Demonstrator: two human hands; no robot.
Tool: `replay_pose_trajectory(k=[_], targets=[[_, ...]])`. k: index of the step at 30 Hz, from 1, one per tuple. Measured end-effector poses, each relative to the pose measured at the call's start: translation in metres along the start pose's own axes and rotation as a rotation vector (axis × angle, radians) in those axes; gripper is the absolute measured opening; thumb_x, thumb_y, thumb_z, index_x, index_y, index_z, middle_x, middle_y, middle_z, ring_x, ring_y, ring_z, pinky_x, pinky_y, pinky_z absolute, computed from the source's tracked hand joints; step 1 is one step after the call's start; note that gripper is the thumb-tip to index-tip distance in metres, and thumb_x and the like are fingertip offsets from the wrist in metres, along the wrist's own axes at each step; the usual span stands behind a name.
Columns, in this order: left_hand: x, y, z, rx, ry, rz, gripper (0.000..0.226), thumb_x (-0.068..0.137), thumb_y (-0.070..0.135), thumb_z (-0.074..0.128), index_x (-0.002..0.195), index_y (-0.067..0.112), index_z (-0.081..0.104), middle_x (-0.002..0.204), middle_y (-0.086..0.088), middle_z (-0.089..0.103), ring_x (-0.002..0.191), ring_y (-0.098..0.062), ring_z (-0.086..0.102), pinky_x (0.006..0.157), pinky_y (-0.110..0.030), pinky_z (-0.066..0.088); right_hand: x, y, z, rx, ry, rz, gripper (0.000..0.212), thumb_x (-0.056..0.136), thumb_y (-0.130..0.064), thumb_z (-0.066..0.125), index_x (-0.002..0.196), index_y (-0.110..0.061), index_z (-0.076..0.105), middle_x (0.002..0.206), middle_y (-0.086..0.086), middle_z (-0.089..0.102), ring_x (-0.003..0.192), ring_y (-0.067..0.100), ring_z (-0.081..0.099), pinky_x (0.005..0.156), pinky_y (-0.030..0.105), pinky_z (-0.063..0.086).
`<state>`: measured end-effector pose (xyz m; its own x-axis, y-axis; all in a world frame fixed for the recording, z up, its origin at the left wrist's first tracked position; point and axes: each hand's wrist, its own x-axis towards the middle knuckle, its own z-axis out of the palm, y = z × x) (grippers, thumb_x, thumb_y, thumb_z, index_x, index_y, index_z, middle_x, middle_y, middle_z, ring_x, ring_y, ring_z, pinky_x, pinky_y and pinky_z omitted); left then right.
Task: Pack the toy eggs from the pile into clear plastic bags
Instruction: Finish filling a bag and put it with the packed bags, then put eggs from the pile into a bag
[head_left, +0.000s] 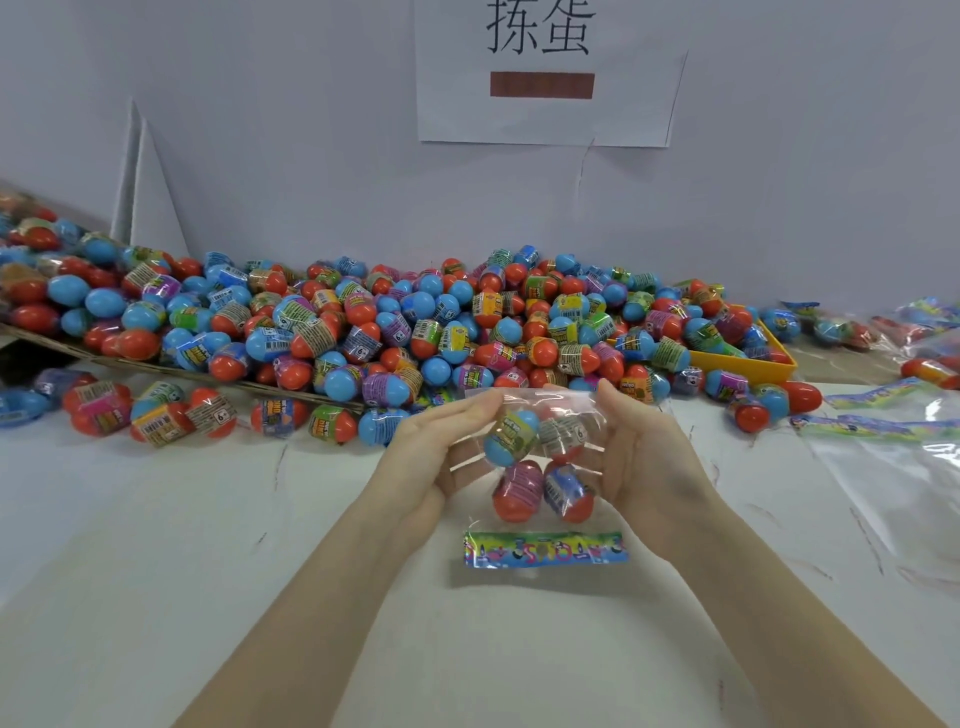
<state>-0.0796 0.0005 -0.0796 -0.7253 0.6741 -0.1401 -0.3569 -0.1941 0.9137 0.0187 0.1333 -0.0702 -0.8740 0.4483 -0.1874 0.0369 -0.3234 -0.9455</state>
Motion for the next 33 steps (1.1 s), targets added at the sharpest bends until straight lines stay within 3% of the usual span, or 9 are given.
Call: replay_pose_trajectory(k=[4, 8, 12, 17, 22, 24, 29, 31, 33], targets=[[0.001, -0.001, 0.002, -0.111, 0.094, 0.055, 0.014, 0.06, 0.025, 0.067, 0.069, 0.02, 0.077, 0.073, 0.004, 0.073, 0.06, -0.004, 0.067, 0.052, -0.016, 0.053, 0.003, -0.007, 0.005, -0.207, -0.047, 0.022, 0.049, 0.084, -0.061, 0.04, 0.077, -0.026, 0.074, 0.077, -0.002, 0.072, 0.066, 0.013, 0.069, 0.063, 0.028, 0.053], [-0.001, 0.002, 0.002, -0.095, 0.068, 0.169, 0.018, 0.063, 0.034, 0.066, 0.071, 0.023, 0.077, 0.079, 0.007, 0.074, 0.067, -0.002, 0.068, 0.056, -0.015, 0.053, -0.005, -0.005, 0.005, -0.39, -0.209, -0.108, 0.008, 0.059, -0.037, 0.072, 0.066, -0.04, 0.072, 0.072, -0.008, 0.073, 0.064, 0.008, 0.069, 0.055, 0.017, 0.051], [-0.004, -0.002, 0.006, 0.139, -0.024, 0.157, 0.044, 0.054, 0.055, 0.066, 0.082, 0.023, 0.074, 0.085, 0.006, 0.073, 0.07, -0.004, 0.066, 0.059, -0.016, 0.052, -0.006, -0.001, 0.001, -0.313, -0.198, -0.174, 0.013, 0.068, -0.013, 0.074, 0.076, -0.024, 0.074, 0.078, 0.001, 0.073, 0.067, 0.012, 0.069, 0.056, 0.016, 0.05], [-0.003, -0.004, 0.007, 0.25, 0.002, 0.164, 0.038, 0.053, 0.05, 0.069, 0.07, 0.017, 0.076, 0.071, -0.003, 0.07, 0.063, -0.012, 0.061, 0.061, -0.021, 0.055, -0.005, -0.001, 0.002, -0.261, -0.193, -0.118, 0.034, 0.054, -0.039, 0.076, 0.083, -0.022, 0.07, 0.085, 0.005, 0.073, 0.076, 0.024, 0.071, 0.062, 0.027, 0.058], [-0.007, 0.0, 0.006, 0.361, -0.045, 0.107, 0.035, 0.061, 0.051, 0.062, 0.057, 0.016, 0.07, 0.054, 0.005, 0.067, 0.053, -0.007, 0.066, 0.054, -0.018, 0.054, -0.004, -0.006, -0.004, -0.388, -0.131, 0.059, 0.022, 0.07, -0.028, 0.075, 0.083, -0.014, 0.064, 0.072, 0.002, 0.071, 0.058, 0.017, 0.067, 0.053, 0.023, 0.054], [-0.005, 0.001, 0.006, 0.392, 0.058, 0.117, 0.043, 0.071, 0.055, 0.054, 0.049, 0.02, 0.066, 0.052, 0.007, 0.066, 0.053, -0.007, 0.067, 0.051, -0.016, 0.052, -0.006, -0.015, -0.013, -0.521, -0.118, 0.141, 0.029, 0.065, -0.031, 0.076, 0.084, -0.014, 0.062, 0.066, -0.001, 0.07, 0.054, 0.012, 0.064, 0.05, 0.019, 0.05], [0.003, 0.005, -0.004, 0.273, 0.368, 0.225, 0.042, 0.092, 0.044, 0.045, 0.076, 0.013, 0.067, 0.059, 0.002, 0.07, 0.049, -0.011, 0.066, 0.044, -0.014, 0.049, -0.028, -0.044, -0.026, -0.701, -0.236, 0.32, 0.055, 0.041, -0.036, 0.075, 0.086, -0.012, 0.054, 0.06, -0.002, 0.07, 0.052, 0.011, 0.066, 0.045, 0.017, 0.049], [0.004, 0.003, -0.005, 0.308, 0.404, 0.287, 0.036, 0.093, 0.038, 0.047, 0.075, 0.014, 0.067, 0.058, 0.002, 0.07, 0.047, -0.01, 0.063, 0.044, -0.014, 0.048, -0.026, -0.053, -0.039, -0.437, 0.0, 0.099, 0.041, 0.053, -0.034, 0.076, 0.081, -0.009, 0.058, 0.067, 0.002, 0.069, 0.052, 0.012, 0.065, 0.044, 0.018, 0.049], [0.006, 0.0, -0.005, 0.334, 0.433, 0.337, 0.033, 0.094, 0.035, 0.047, 0.074, 0.017, 0.066, 0.057, 0.002, 0.069, 0.045, -0.009, 0.062, 0.044, -0.014, 0.048, -0.022, -0.066, -0.056, 0.152, 0.27, -0.25, 0.026, 0.081, -0.033, 0.064, 0.095, -0.012, 0.059, 0.094, 0.003, 0.065, 0.076, 0.011, 0.067, 0.058, 0.02, 0.053]])
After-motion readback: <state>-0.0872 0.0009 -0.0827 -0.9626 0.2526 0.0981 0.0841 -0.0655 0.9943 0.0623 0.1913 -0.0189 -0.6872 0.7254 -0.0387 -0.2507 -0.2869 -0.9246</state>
